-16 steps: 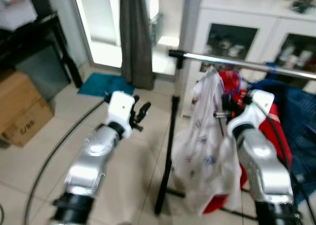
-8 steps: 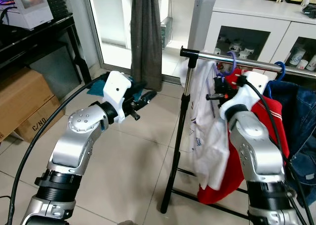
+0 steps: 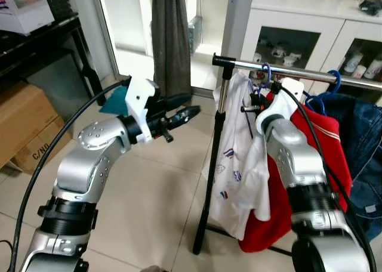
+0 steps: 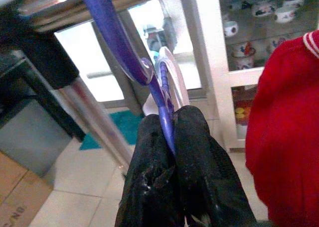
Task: Hang hanger
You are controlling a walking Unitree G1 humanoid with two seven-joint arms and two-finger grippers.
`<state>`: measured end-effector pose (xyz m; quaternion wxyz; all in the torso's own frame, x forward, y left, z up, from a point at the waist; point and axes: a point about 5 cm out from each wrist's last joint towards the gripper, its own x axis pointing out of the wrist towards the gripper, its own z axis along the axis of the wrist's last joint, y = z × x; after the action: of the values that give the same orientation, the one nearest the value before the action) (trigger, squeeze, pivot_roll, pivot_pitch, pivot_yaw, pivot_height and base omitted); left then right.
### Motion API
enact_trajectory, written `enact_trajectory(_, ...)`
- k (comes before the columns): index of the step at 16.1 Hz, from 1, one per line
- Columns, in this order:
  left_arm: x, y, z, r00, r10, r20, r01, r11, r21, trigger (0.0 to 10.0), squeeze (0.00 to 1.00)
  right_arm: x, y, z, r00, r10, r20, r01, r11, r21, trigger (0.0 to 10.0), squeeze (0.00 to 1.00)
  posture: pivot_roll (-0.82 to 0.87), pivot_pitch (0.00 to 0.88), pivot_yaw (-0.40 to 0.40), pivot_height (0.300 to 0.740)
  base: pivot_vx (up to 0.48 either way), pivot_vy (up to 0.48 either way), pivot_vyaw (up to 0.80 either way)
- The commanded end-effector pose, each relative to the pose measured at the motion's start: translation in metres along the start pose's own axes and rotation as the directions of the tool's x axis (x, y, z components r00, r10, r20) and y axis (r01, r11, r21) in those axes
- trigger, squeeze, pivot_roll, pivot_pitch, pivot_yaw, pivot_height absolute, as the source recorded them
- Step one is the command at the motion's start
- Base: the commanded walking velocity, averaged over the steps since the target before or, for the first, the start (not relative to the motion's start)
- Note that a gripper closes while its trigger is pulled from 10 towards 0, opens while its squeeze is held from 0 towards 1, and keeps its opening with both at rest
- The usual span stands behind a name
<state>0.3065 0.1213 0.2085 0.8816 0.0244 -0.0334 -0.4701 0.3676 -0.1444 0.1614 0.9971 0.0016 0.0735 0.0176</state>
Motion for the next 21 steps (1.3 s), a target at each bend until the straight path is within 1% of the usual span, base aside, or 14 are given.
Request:
enact_trajectory(1,0.004,-0.004,0.003,0.999,-0.033,-0.002,0.033,0.999,0.007,10.0,0.00,0.004,-0.002,0.010,0.999,-0.014,0.045,0.014,1.000,0.004,10.0,0.00,-0.02,0.000,0.012,0.740,0.000,0.000,0.00)
enact_trajectory(3,0.009,-0.009,0.005,0.998,-0.058,0.006,0.058,0.998,-0.002,10.0,0.00,0.012,0.001,0.014,0.998,-0.017,0.053,0.017,1.000,0.001,10.0,0.00,-0.02,0.000,0.009,0.740,0.000,0.000,0.00)
enact_trajectory(6,0.012,-0.010,0.006,0.998,-0.060,0.007,0.060,0.998,-0.007,10.0,0.00,0.019,0.003,0.021,0.997,-0.020,0.070,0.020,1.000,-0.002,10.0,0.00,-0.01,0.000,0.006,0.740,0.000,0.000,0.00)
enact_trajectory(8,0.013,-0.002,0.001,0.999,0.000,-0.032,-0.001,1.000,-0.013,10.0,0.00,0.027,0.003,0.023,0.998,-0.029,0.054,0.030,0.999,-0.015,10.0,0.00,-0.01,0.000,0.009,0.740,0.000,0.000,0.00)
enact_trajectory(10,0.013,0.003,-0.004,0.997,0.041,-0.069,-0.041,0.999,0.000,10.0,0.00,0.032,0.003,0.016,1.000,-0.028,0.000,0.027,0.999,-0.029,10.0,0.00,-0.01,0.000,0.013,0.740,0.000,0.000,0.00)
enact_trajectory(12,0.014,0.003,-0.007,0.996,0.038,-0.083,-0.038,0.999,0.005,10.0,0.00,0.033,0.001,0.006,0.998,-0.037,-0.054,0.035,0.998,-0.045,10.0,0.00,-0.02,0.000,0.020,0.740,0.000,0.000,0.00)
enact_trajectory(13,0.016,0.004,-0.008,0.995,0.040,-0.086,-0.040,0.999,0.007,10.0,0.00,0.034,-0.002,-0.003,0.994,-0.055,-0.092,0.051,0.997,-0.049,10.0,0.00,-0.02,0.000,0.028,0.740,0.000,0.000,0.00)
enact_trajectory(14,0.017,0.004,-0.007,0.996,0.038,-0.083,-0.038,0.999,0.011,10.0,0.00,0.034,-0.005,-0.007,0.991,-0.072,-0.110,0.066,0.996,-0.057,10.0,0.00,-0.02,0.000,0.030,0.740,0.000,0.000,0.00)
enact_trajectory(15,0.018,0.004,-0.006,0.996,0.035,-0.080,-0.034,0.999,0.014,10.0,0.00,0.034,-0.006,-0.009,0.989,-0.080,-0.120,0.073,0.995,-0.065,10.0,0.00,-0.02,0.000,0.031,0.740,0.000,0.000,0.00)
enact_trajectory(18,0.018,0.004,-0.006,0.996,0.042,-0.078,-0.041,0.999,0.015,10.0,0.00,0.035,-0.008,-0.007,0.991,-0.075,-0.113,0.071,0.997,-0.044,10.0,0.00,-0.02,0.000,0.026,0.740,0.000,0.000,0.00)
enact_trajectory(19,0.018,0.004,-0.006,0.996,0.046,-0.077,-0.045,0.999,0.015,10.0,0.00,0.035,-0.009,-0.006,0.992,-0.074,-0.102,0.070,0.997,-0.038,10.0,0.67,-0.02,0.000,0.026,0.740,0.000,0.000,0.00)
enact_trajectory(20,0.017,0.004,-0.006,0.996,0.048,-0.075,-0.047,0.999,0.014,10.0,0.00,0.035,-0.010,-0.006,0.993,-0.074,-0.093,0.071,0.997,-0.039,10.0,1.00,-0.02,0.000,0.025,0.740,0.000,0.000,0.00)
enact_trajectory(21,0.017,0.004,-0.006,0.996,0.050,-0.072,-0.049,0.999,0.015,10.0,0.00,0.035,-0.012,-0.004,0.994,-0.079,-0.073,0.076,0.996,-0.045,10.0,1.00,-0.02,0.000,0.024,0.740,0.000,0.000,0.00)
